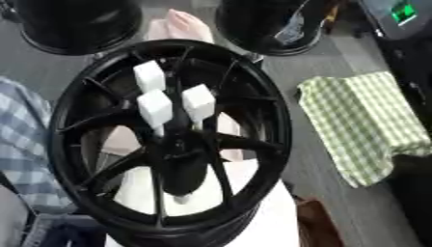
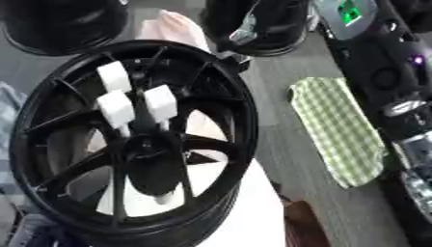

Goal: Pull the pin out of the wheel hub.

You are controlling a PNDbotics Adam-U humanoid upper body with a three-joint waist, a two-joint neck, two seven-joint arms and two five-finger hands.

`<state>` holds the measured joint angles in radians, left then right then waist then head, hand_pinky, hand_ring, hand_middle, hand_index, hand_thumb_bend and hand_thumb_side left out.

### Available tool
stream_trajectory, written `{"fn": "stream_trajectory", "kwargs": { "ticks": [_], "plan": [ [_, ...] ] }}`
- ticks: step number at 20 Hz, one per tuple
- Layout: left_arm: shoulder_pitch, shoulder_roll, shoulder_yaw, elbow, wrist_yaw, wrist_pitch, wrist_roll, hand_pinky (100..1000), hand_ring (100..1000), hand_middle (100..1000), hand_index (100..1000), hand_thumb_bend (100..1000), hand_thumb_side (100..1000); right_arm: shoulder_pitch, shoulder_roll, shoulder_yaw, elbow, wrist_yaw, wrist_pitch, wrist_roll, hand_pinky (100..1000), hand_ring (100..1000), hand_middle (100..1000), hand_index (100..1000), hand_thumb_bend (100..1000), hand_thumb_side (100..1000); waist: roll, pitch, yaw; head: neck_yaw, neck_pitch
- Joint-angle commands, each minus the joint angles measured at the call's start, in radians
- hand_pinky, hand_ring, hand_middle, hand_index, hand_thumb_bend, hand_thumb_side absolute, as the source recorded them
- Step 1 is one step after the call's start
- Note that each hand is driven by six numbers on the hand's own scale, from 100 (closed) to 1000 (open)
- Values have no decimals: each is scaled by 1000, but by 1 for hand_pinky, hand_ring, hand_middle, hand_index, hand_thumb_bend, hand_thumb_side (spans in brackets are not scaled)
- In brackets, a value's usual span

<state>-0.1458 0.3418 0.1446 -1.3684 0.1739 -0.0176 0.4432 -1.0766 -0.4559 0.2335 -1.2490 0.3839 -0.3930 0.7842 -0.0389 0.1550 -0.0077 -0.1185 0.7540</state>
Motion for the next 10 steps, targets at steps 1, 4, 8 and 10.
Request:
{"fn": "stream_trajectory", "kwargs": {
  "ticks": [1,4,8,10],
  "plan": [
    [-19,8,-9,2,-7,6,-12,621,606,529,726,443,576,-4,11,10,-25,28,-7,-2,763,793,717,803,643,337,6,-25,10,-17,11],
    [-30,0,-16,16,-5,14,-23,622,607,530,726,446,578,12,27,25,-25,42,28,-24,755,792,713,801,642,335,4,-33,22,-27,15],
    [-38,-4,-20,23,-10,16,-29,622,607,530,726,445,577,26,36,40,-23,34,68,-29,730,787,703,797,639,330,0,-38,29,-30,16],
    [-39,-4,-21,25,-14,16,-29,622,607,530,726,445,577,32,38,46,-23,6,95,-18,720,785,698,795,638,330,-1,-38,31,-32,16]
  ]
}}
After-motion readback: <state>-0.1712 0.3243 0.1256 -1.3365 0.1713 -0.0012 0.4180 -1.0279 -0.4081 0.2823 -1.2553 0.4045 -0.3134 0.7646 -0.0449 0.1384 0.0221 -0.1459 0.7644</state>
